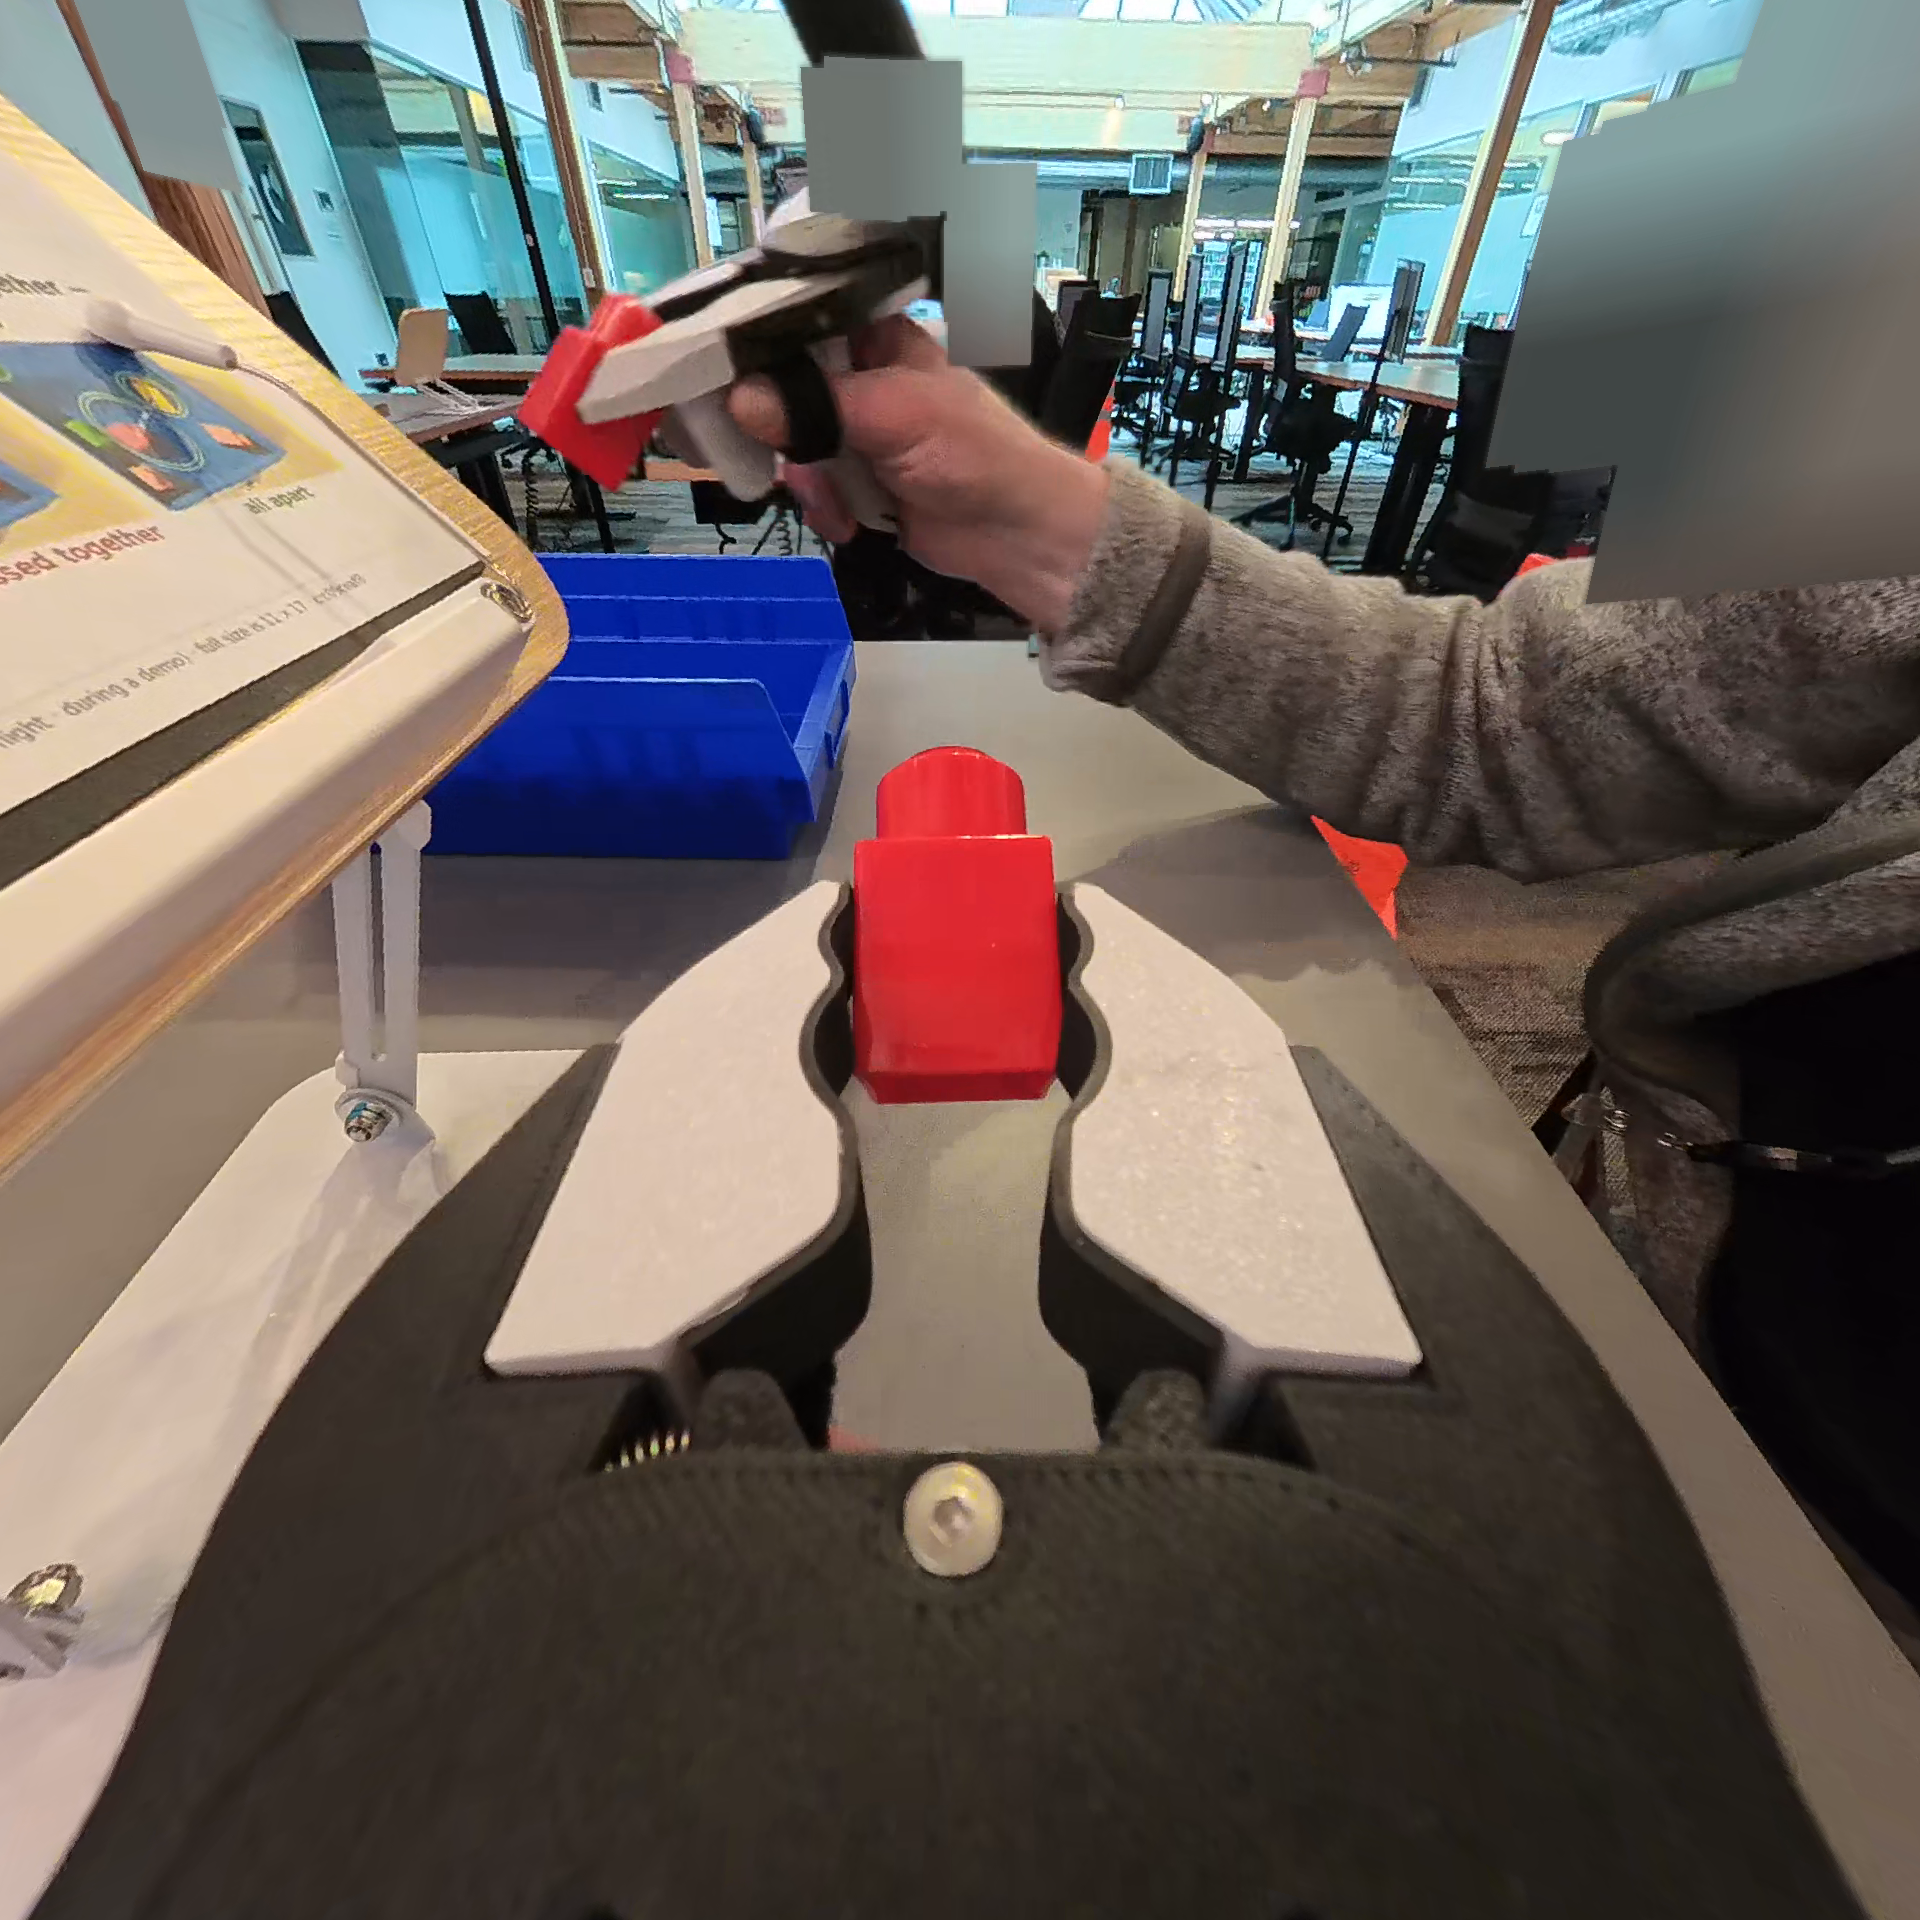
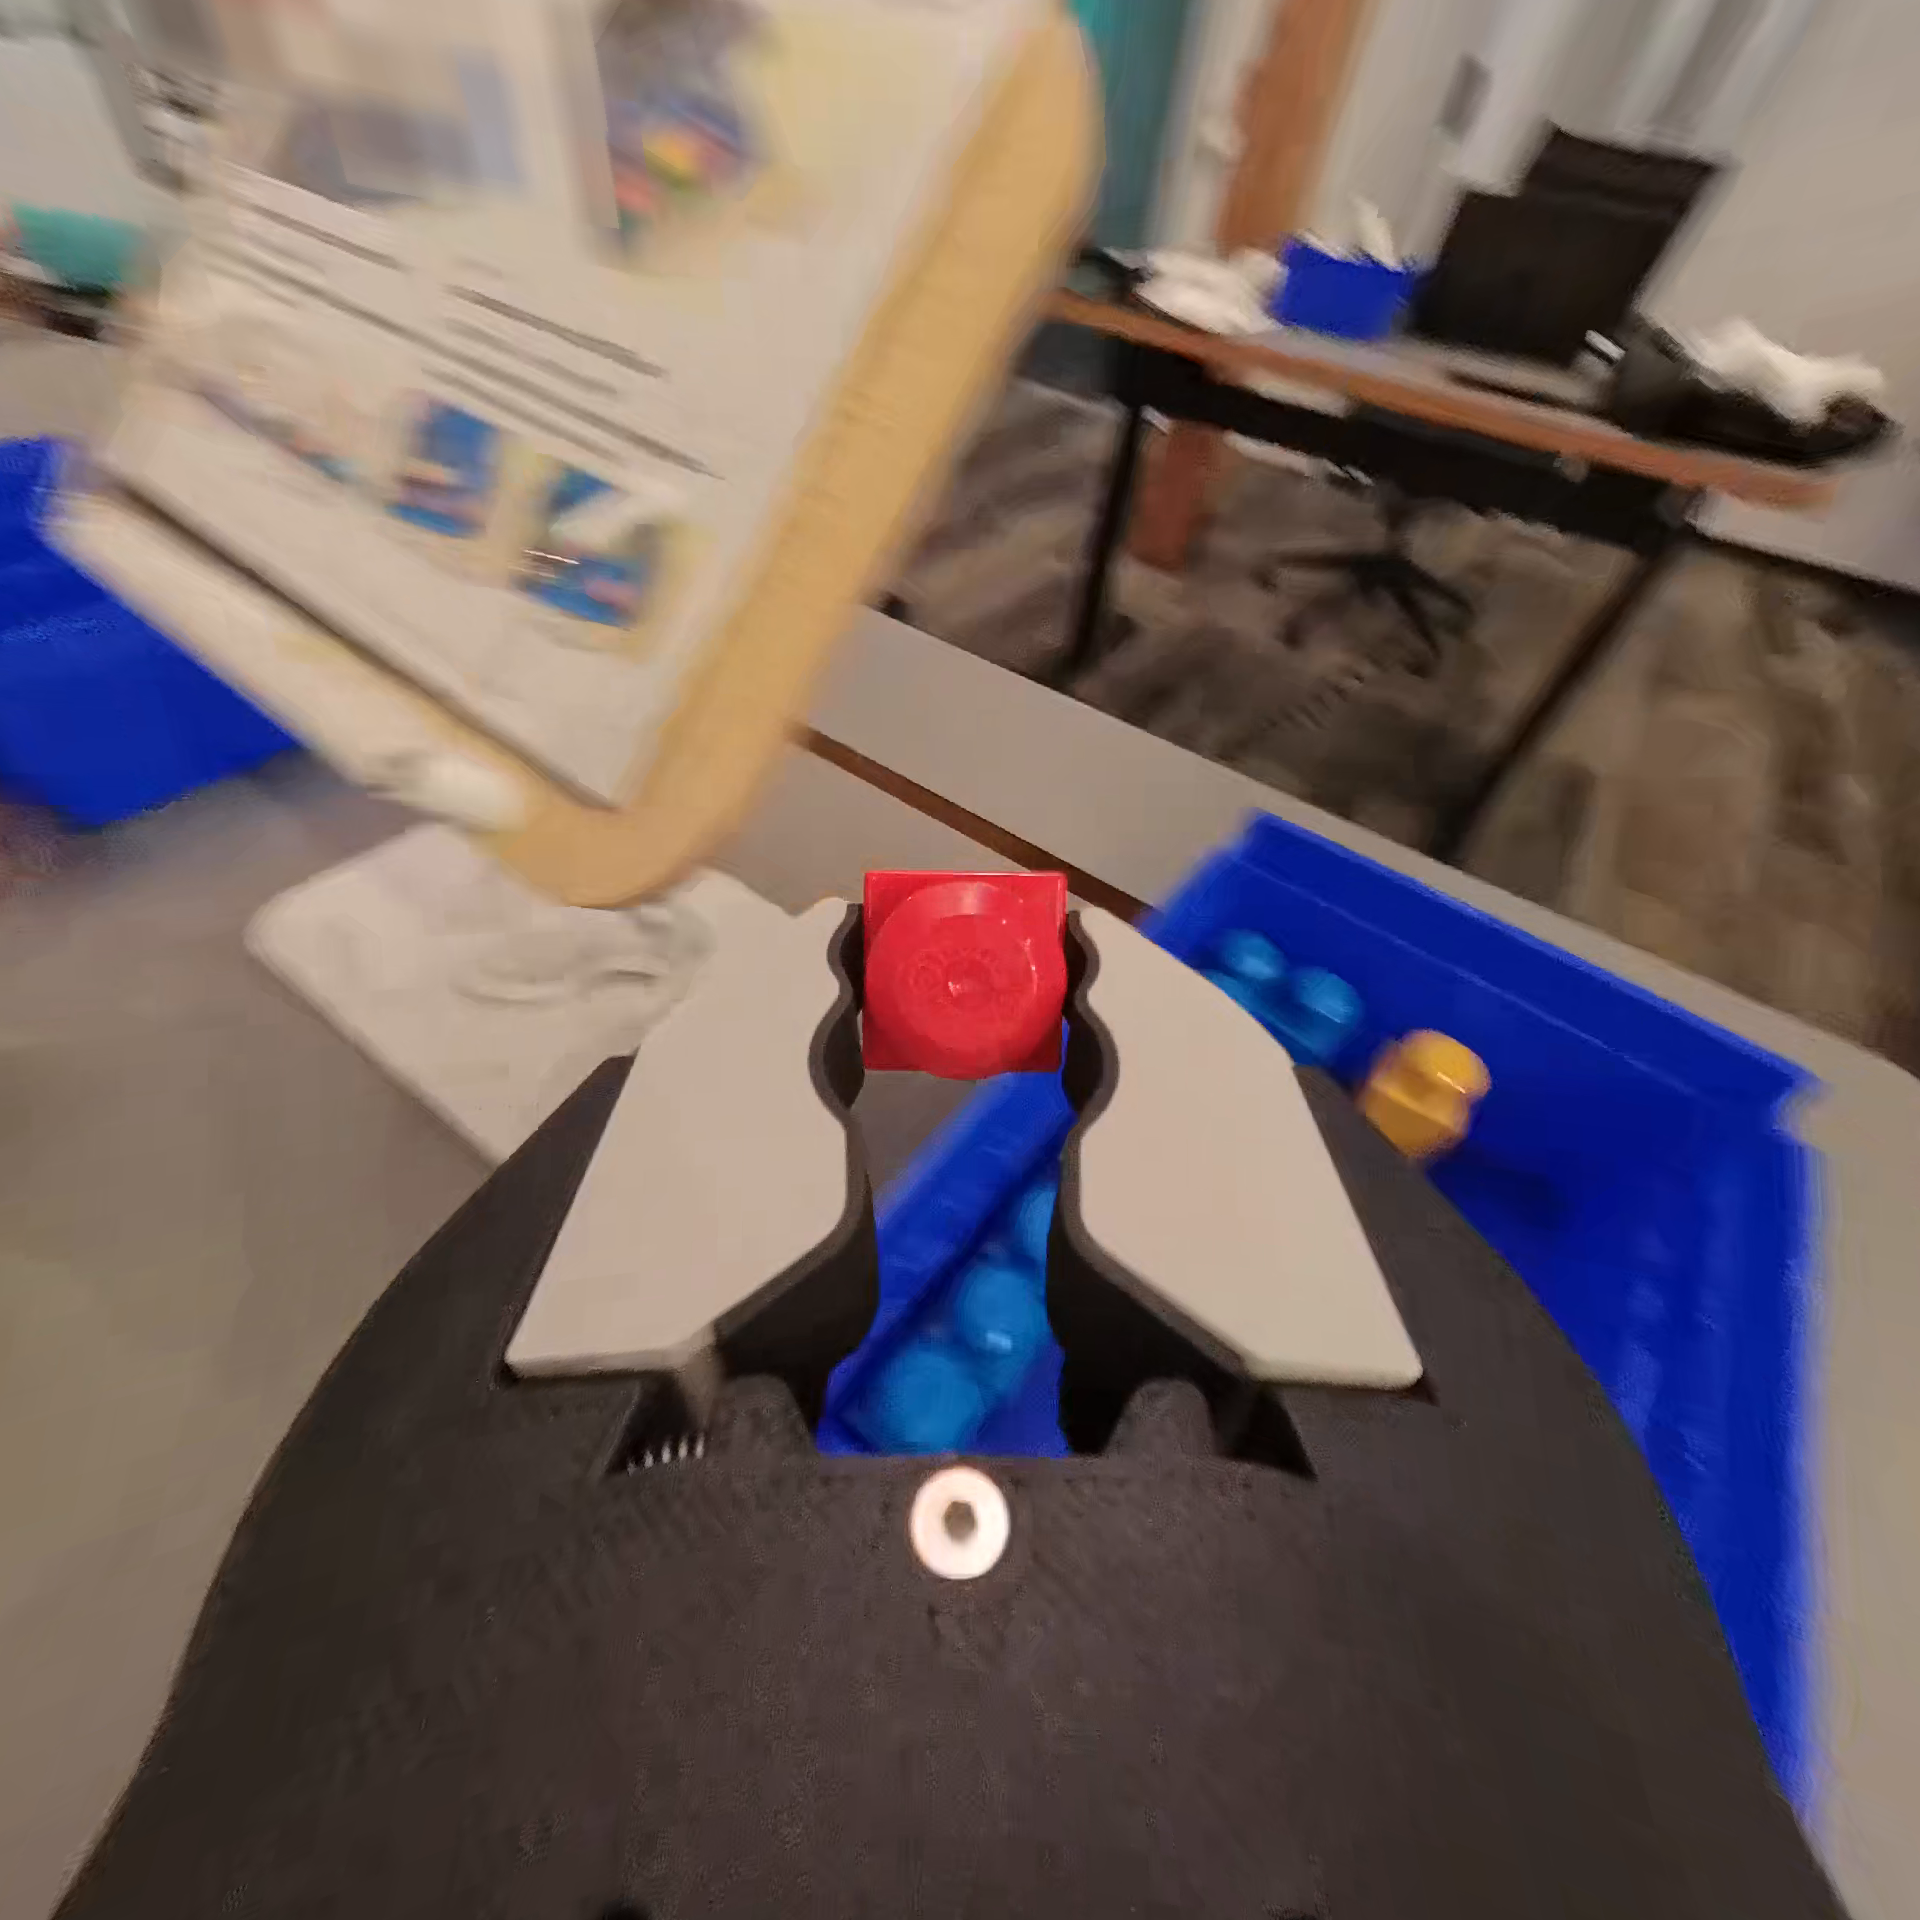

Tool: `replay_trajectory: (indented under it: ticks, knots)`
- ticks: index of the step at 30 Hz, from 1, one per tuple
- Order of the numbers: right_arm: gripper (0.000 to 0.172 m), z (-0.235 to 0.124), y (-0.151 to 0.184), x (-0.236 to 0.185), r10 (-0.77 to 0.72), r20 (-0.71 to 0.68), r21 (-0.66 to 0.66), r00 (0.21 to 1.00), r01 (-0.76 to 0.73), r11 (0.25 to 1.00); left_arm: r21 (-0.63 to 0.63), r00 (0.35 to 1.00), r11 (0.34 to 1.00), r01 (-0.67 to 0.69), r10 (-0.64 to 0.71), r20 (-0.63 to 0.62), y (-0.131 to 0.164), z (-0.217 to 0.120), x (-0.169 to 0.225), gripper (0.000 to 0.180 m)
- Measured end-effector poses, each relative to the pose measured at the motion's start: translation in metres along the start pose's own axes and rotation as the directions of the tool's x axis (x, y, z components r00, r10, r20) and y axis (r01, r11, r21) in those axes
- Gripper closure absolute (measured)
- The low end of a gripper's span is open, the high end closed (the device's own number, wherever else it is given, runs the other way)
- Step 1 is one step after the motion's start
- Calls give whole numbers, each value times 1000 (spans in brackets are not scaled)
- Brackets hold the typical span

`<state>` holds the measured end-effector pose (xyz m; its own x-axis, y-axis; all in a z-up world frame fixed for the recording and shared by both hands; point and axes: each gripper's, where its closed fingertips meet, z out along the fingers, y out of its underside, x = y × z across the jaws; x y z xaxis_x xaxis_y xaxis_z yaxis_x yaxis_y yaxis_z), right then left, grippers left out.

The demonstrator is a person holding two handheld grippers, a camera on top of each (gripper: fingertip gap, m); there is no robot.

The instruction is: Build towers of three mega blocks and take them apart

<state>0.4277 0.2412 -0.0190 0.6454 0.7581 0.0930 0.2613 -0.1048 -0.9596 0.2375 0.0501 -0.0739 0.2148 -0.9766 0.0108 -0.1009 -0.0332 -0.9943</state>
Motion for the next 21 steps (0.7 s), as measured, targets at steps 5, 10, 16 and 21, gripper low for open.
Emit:
replay_trajectory:
  ticks: [5,10,16,21]
  knots:
    - [135,24,55,107,54,-294,-249,954,-131,959,-11,1000,1000,-1,1,4,3,0,-1,145]
    - [135,56,112,157,40,-409,-453,912,-241,858,-24,1000,1000,5,-5,3,7,2,-3,145]
    - [135,76,160,189,27,-494,-567,869,-346,747,-32,1000,999,10,-10,0,10,3,-3,145]
    - [135,84,183,194,42,-509,-609,860,-395,687,-36,1000,999,16,-16,-7,12,4,-3,145]
